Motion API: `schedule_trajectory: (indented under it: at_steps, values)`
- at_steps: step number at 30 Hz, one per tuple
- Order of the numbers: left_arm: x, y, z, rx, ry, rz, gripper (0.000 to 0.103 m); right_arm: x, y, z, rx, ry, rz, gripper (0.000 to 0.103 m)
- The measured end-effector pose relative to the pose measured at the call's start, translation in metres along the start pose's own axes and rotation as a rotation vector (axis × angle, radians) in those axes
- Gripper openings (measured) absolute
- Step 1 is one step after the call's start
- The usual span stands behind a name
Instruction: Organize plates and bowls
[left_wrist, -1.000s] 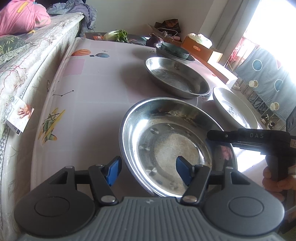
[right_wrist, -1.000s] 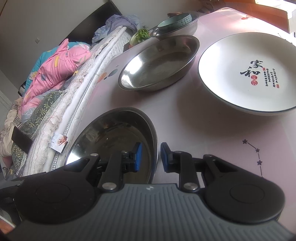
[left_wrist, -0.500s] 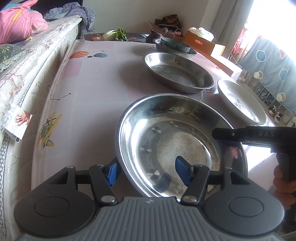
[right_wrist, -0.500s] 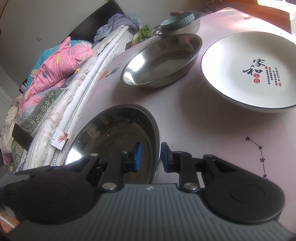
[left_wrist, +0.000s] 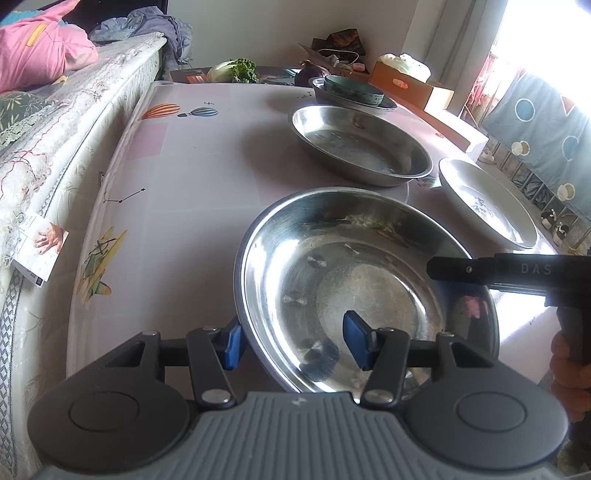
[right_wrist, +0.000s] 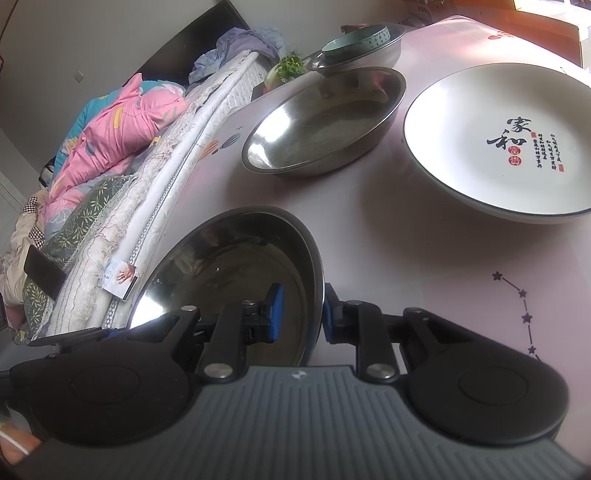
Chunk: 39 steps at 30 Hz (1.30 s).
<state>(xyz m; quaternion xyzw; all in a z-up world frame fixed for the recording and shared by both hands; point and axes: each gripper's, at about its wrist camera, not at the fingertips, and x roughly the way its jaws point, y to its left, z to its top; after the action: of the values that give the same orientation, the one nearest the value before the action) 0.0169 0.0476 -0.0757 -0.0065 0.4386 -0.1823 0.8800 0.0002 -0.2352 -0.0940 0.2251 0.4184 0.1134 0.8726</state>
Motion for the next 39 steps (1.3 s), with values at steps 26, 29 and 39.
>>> schedule_trajectory:
  at_steps: [26,29,39]
  values:
    - [-0.008,-0.001,-0.005,-0.013,0.021,-0.014,0.056,0.002,0.006,0.000,-0.012,0.009,0.003,0.023]
    - [-0.010,-0.001,-0.006,-0.019,0.024,-0.019,0.057,0.003,0.006,0.000,-0.012,0.012,0.010,0.023]
    - [-0.013,0.002,-0.011,-0.032,0.030,-0.032,0.059,0.006,0.009,0.000,-0.027,0.014,0.012,0.023]
